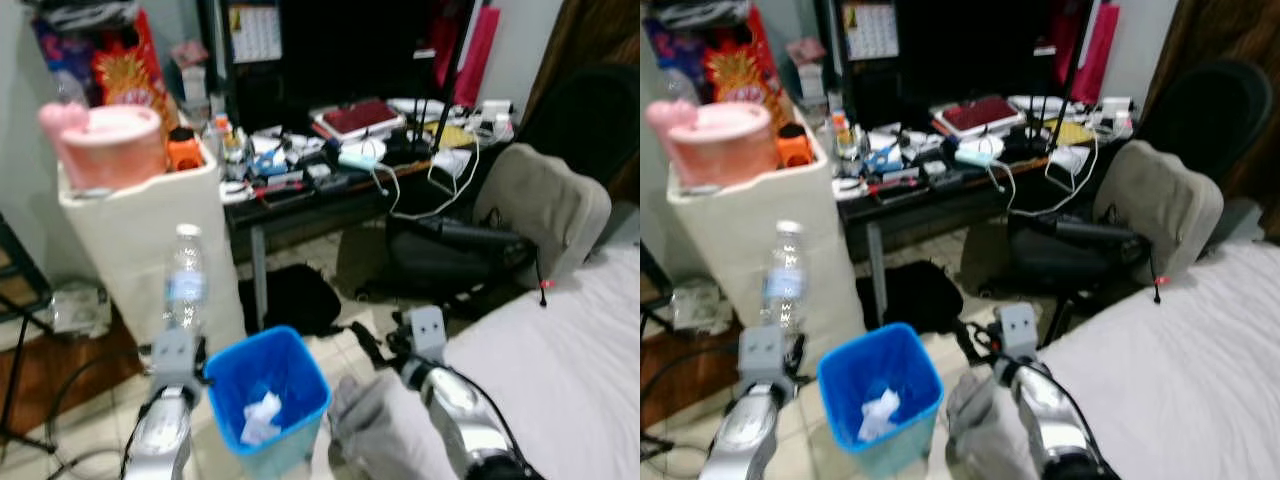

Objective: Clean up the room

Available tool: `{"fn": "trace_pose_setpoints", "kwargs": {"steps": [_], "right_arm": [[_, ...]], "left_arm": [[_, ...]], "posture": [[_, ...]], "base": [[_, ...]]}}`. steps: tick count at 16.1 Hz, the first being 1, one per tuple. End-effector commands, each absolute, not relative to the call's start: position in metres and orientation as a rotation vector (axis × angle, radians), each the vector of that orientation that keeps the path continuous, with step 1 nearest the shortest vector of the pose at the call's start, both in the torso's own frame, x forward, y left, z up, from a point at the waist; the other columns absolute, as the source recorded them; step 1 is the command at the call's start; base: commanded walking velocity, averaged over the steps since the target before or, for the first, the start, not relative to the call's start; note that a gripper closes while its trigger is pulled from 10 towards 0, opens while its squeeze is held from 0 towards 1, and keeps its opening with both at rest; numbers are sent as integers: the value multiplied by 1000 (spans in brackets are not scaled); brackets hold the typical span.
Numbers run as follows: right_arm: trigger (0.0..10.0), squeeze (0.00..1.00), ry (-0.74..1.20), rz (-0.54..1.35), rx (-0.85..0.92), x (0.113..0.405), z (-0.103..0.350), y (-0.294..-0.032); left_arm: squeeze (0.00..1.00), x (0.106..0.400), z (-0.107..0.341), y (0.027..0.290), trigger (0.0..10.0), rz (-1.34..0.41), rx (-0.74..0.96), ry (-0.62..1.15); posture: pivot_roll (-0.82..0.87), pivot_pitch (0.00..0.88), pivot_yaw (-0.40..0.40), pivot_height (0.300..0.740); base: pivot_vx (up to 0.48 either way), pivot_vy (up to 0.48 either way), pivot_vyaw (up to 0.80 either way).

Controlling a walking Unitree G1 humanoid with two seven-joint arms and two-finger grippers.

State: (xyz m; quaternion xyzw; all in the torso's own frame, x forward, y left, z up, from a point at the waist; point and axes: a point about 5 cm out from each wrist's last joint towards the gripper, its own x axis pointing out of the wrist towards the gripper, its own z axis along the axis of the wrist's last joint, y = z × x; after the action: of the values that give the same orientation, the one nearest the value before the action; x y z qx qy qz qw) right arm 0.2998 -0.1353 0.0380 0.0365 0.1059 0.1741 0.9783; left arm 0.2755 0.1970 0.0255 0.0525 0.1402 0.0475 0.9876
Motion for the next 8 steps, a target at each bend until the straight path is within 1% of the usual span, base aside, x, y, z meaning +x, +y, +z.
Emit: {"fn": "trace_pose_setpoints", "kwargs": {"steps": [1, 2, 3, 5, 7, 8], "right_arm": [[10000, 0, 223, 319, 57, 300, 36, -145], [10000, 0, 223, 325, 55, 300, 36, -144], [10000, 0, 223, 327, 54, 300, 36, -143], [10000, 0, 224, 334, 47, 300, 36, -142], [10000, 0, 227, 320, 47, 299, 35, -145], [10000, 0, 228, 315, 46, 298, 35, -146]], "left_arm": [[0, 284, 26, 188, 10000, 35, 84, 282], [0, 288, 18, 180, 10000, -35, 60, 352], [0, 290, 15, 176, 10000, -61, 52, 381], [0, 292, 1, 179, 10000, -28, 83, 527], [0, 297, 0, 184, 10000, 7, 77, 559], [565, 299, 1, 183, 10000, 6, 67, 560]], "posture": [[109, 32, -37, 740], [105, 35, -39, 740], [105, 35, -39, 740], [75, 40, -34, 740], [65, 40, -31, 740], [57, 39, -30, 740]], "base": [[480, 0, 0], [480, 0, 0], [480, 0, 0], [0, 0, 0], [0, 0, 0], [0, 0, 0]]}}
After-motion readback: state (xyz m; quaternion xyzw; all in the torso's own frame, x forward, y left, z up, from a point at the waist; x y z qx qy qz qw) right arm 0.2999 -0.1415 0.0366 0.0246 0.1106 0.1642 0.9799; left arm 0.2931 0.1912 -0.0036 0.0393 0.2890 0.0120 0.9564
